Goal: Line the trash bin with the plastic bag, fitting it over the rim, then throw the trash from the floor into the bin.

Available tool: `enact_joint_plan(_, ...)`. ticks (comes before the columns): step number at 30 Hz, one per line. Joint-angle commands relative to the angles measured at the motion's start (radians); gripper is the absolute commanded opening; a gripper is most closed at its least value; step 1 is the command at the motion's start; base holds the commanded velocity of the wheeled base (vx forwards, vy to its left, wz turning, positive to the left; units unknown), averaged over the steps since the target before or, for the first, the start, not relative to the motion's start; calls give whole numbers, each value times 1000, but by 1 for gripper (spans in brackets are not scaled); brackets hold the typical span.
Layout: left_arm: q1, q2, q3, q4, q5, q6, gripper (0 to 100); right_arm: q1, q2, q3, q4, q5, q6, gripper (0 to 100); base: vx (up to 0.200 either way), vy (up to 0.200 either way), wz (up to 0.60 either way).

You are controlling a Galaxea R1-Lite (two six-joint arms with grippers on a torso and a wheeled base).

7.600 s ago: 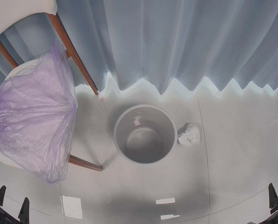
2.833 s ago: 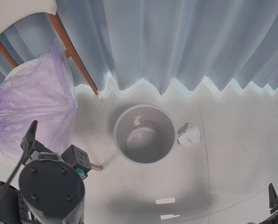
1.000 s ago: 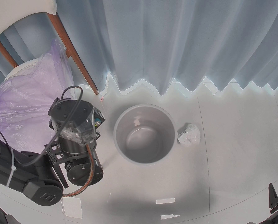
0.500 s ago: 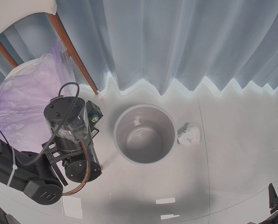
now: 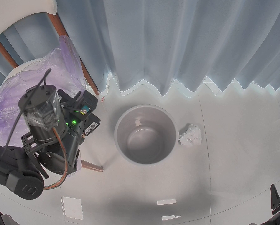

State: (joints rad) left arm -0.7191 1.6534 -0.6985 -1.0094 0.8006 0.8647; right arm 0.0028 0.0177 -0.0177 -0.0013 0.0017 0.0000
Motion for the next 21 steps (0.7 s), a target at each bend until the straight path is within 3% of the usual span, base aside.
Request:
enact_joint_plan(1,12,-69,25,-8,-115,-21,0,0,-18,18,0,0,0,100,0,0,0)
enact_joint_plan(3,15,-90,27,0,-149,-24,0,0,-18,18,0,0,0,100,0,0,0)
enact_joint_plan(11,6,-167,90,21,-164,-38,0,0,-18,18,0,0,0,100,0,0,0)
enact_joint_plan(17,-75,-221,312,26,-198,-102,0,-1,-18,18,0,0,0,100,0,0,0)
enact_joint_plan(21,-85,-221,360,26,-224,-190,0,0,-18,18,0,0,0,100,0,0,0)
